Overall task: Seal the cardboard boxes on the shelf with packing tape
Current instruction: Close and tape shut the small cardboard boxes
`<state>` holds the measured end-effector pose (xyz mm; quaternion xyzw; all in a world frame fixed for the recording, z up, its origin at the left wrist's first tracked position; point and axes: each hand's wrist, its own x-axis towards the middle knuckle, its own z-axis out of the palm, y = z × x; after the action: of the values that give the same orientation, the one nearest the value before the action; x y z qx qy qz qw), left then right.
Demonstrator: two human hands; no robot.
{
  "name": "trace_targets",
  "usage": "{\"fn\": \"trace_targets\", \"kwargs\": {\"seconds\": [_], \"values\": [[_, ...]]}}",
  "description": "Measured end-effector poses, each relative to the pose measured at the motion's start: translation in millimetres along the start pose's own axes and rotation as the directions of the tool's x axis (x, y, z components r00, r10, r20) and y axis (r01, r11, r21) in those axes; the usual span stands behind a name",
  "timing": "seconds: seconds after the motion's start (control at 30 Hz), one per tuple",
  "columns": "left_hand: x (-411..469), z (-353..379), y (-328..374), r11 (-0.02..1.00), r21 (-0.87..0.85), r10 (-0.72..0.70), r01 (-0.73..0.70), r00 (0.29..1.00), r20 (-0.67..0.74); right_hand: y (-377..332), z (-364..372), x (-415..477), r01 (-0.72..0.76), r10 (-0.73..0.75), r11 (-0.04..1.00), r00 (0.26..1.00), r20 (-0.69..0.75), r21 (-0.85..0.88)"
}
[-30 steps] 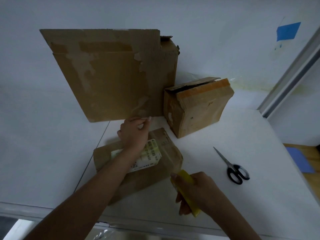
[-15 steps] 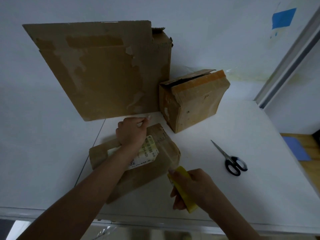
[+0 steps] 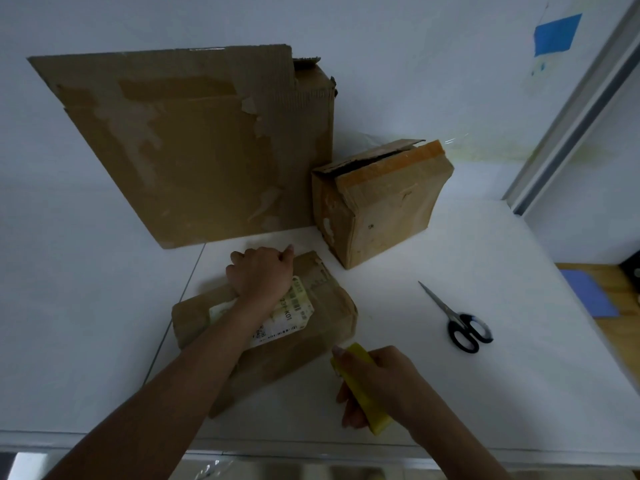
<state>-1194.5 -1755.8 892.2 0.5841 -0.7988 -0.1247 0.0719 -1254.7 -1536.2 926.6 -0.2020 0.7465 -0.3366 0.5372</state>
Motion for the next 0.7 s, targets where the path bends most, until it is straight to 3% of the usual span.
{"fn": "trace_targets", "kwargs": {"seconds": [0.13,0.2,0.27,0.37,0.53,0.6,0.7], "values": [[-1,-3,5,0.999,0.031,-0.029,0.029,1.0,-0.001,-1,-1,1,-0.004,0.004,1.0,1.0,0.006,-0.003],[-2,-3,4,0.985,-0.113,0.116,-0.134,0.982,-0.148,-2,-2,0,-0.011,0.012,1.0,1.0,0.013,-0.006],[-6,-2,2,0.895,-0.211,0.315,-0.392,0.892,-0.324,-2,-2,0,-0.01,0.01,1.0,1.0,0.018,-0.001],[-10,2,4,0.778,-0.238,0.501,-0.581,0.803,-0.323,-2,-2,0,-0.009,0.009,1.0,1.0,0.018,-0.012],[-9,0,5,0.772,-0.394,0.447,-0.499,0.866,-0.223,-2,-3,0,0.012,-0.012,1.0,1.0,0.025,-0.015],[-10,-2,4,0.803,-0.371,0.428,-0.467,0.884,-0.187,-2,-2,-1,0.009,-0.009,1.0,1.0,0.024,-0.017],[-12,-6,5,0.881,-0.242,0.421,-0.407,0.907,0.006,-4,-3,-2,-0.006,0.006,1.0,1.0,0.018,-0.021]]}}
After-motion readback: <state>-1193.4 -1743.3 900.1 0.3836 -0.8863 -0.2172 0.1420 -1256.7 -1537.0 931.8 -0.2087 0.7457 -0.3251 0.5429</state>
